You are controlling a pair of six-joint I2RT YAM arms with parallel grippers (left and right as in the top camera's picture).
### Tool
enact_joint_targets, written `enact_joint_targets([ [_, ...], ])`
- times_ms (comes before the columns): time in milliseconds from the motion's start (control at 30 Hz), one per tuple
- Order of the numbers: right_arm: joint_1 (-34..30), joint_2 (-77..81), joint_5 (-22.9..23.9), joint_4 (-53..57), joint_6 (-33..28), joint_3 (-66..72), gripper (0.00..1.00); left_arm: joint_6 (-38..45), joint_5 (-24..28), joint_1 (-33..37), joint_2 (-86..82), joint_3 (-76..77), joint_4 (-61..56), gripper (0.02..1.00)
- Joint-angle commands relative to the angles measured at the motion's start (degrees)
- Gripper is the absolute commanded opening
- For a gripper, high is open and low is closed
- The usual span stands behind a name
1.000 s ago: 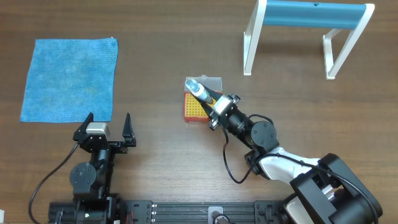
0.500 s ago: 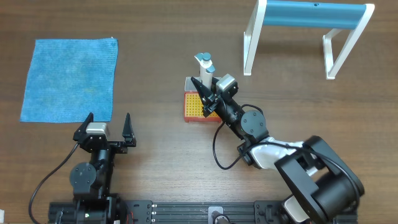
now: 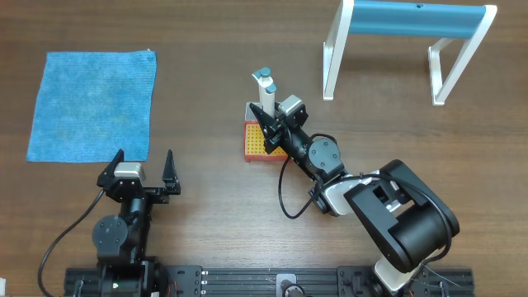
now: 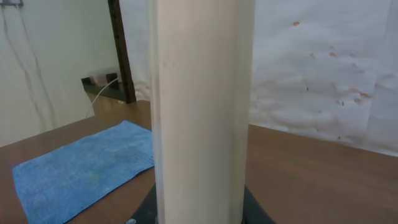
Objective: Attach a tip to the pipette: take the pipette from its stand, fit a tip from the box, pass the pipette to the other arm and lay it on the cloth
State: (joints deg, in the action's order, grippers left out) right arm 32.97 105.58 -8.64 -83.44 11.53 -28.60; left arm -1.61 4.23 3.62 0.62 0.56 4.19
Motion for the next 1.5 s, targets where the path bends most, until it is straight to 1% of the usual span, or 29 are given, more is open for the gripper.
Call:
enact_joint_targets([
  [33, -0.33, 2.10, 0.63, -0.48, 0.20, -2.32, 0.080, -0.09, -0.83, 0.28, -0.42, -0.24, 0.11, 0.998],
  [167, -0.44, 2.32, 0.46, -0.48, -3.52, -2.67, 0.082, -0.09, -0.81, 0.28, -0.42, -0.24, 0.11, 0.998],
  [333, -0.48, 2.47, 0.46, -0.46, -4.26, -2.67, 0.082, -0.09, -0.81, 0.28, -0.42, -0.24, 0.13, 0.998],
  [633, -0.48, 3.78, 0.02, -0.46, -4.31, -2.73, 0.080, -0.09, -0.81, 0.28, -0.42, -0.24, 0.11, 0.998],
  [733, -0.48, 3.80, -1.46, -0.44, -4.33, -2.71, 0.082, -0.09, -0.81, 0.28, -0.42, -0.24, 0.11, 0.998],
  [1500, -1.03, 5.66, -1.46, -0.24, -4.33, -3.91, 0.082, -0.09, -0.81, 0.28, -0.42, -0.24, 0.11, 0.996],
])
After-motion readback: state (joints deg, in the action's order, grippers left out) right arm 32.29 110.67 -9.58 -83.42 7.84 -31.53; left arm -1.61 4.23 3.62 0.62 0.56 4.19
